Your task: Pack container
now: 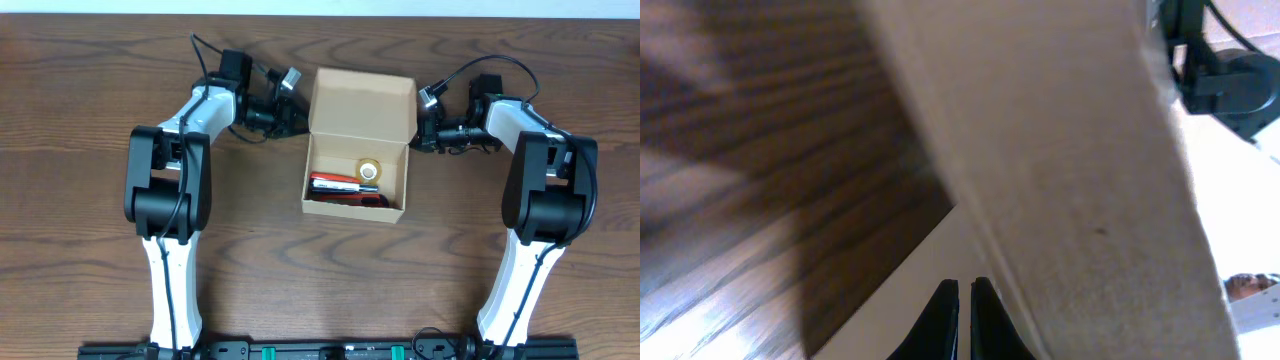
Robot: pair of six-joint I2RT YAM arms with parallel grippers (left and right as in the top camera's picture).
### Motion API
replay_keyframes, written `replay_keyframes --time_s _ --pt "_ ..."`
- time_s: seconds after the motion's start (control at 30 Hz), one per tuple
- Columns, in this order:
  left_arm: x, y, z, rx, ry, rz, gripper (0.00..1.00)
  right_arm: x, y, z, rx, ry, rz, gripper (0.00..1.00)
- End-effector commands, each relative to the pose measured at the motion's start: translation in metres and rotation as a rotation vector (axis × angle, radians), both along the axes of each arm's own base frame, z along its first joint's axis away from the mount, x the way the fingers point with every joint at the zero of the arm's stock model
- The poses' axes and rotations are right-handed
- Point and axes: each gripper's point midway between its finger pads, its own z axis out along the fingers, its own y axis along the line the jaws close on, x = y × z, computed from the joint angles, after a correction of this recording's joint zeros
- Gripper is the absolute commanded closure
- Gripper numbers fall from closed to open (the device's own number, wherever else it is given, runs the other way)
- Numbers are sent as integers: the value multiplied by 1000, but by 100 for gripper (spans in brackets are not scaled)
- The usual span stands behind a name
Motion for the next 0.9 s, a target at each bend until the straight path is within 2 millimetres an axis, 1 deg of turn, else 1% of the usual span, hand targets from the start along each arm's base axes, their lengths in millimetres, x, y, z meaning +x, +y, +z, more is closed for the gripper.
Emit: replay_keyframes --time_s 0.0,0.27,0.47,0.7,0.77,0.87 --pt "7 -7 22 -17 -57 -20 94 -2 8 7 63 -41 30 99" --pt "6 -5 33 16 -79 -45 94 -1 8 9 72 -48 32 99" --pt "4 0 41 86 -108 -71 94 -1 8 9 72 -48 32 99" --pt "11 2 59 113 -167 -87 94 -2 8 7 61 -43 31 99" --pt "12 2 60 114 -175 -87 94 -2 8 7 62 -41 31 99" --pt "12 4 54 152 -173 -84 94 -3 8 7 62 -36 31 99"
